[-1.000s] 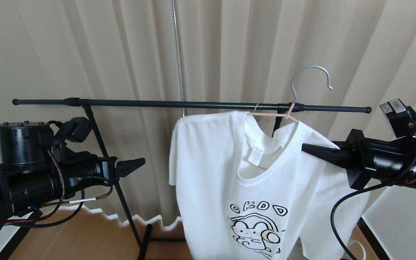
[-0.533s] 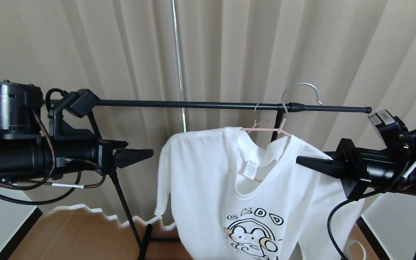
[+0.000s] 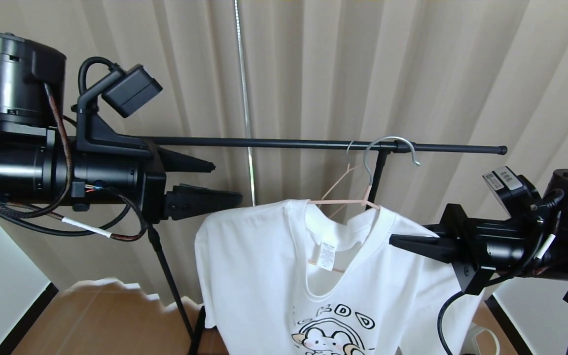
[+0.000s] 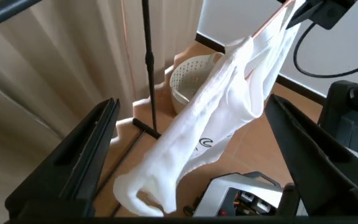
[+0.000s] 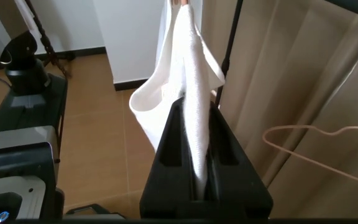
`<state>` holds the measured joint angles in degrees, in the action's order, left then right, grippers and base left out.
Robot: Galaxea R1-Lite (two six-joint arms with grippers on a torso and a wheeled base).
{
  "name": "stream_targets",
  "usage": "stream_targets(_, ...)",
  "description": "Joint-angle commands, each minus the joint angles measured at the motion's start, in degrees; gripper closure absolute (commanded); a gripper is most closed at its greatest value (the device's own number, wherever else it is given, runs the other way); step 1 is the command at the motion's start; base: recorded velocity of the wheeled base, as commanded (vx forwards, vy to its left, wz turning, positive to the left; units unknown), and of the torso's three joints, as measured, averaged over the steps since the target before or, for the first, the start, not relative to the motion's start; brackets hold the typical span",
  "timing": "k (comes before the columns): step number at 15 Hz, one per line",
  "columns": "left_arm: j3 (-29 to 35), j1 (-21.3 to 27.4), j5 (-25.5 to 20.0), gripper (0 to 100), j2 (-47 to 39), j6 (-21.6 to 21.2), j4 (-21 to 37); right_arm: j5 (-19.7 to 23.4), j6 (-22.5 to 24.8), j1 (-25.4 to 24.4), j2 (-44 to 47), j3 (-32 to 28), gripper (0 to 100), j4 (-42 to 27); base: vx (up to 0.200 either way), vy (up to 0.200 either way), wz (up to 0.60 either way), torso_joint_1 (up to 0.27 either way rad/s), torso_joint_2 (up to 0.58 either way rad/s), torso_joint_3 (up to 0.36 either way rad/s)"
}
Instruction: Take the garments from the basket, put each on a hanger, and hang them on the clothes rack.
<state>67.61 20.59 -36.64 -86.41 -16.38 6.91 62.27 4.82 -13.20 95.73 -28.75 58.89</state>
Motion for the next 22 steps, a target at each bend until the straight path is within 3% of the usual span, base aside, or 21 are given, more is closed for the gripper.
stream_targets(1, 2.53, 2.61, -0.18, 0, -4.03, -2.95, 0.56, -0.04, -0.07, -0.95, 0.16, 0.09, 100, -0.01, 0.000, 0.000, 0.00, 0.000, 0.00, 0.000)
stream_targets(3, 4.72, 3.40, -0.53, 0, -6.58, -7.52, 3.90, -0.04, 0.02, -1.12, 0.16, 0.44, 100, 0.08, 0.000, 0.000, 0.00, 0.000, 0.00, 0.000)
stream_targets(5, 7.98, 3.32, -5.28, 0, -8.51, -12.27, 9.17, 0.04, 0.19, -1.39, 0.16, 0.80, 100, -0.01, 0.000, 0.000, 0.00, 0.000, 0.00, 0.000)
stream_targets(8, 13.95, 3.49, -7.56, 0, -12.56, -17.81, 15.76, 0.04, 0.19, -2.18, -0.11, 1.06, 100, 0.08, 0.000, 0.000, 0.00, 0.000, 0.00, 0.000)
stream_targets(9, 13.95, 3.49, -7.56, 0, -12.56, -17.81, 15.76, 0.04, 0.19, -2.18, -0.11, 1.06, 100, 0.08, 0.000, 0.000, 0.00, 0.000, 0.00, 0.000)
stream_targets(10, 18.44, 4.99, -11.43, 0, -14.05, -19.56, 21.48, 0.04, 0.19, -2.44, -0.46, 1.24, 100, 0.08, 0.000, 0.000, 0.00, 0.000, 0.00, 0.000)
stream_targets(11, 20.28, 5.87, -11.87, 0, -14.67, -20.53, 23.67, 0.04, 0.19, -3.23, -0.46, 1.32, 100, 0.08, 0.000, 0.000, 0.00, 0.000, 0.00, 0.000)
stream_targets(15, 21.16, 8.50, -12.49, 0, -16.34, -23.43, 25.26, -0.04, 0.02, -3.85, -0.46, 1.85, 100, 1.84, 0.000, 0.000, 0.00, 0.000, 0.00, 0.000)
stream_targets(22, 19.67, 9.47, -12.31, 0, -16.43, -23.52, 25.17, -0.04, 0.02, -4.46, -1.07, 2.47, 100, 3.25, 0.000, 0.000, 0.00, 0.000, 0.00, 0.000)
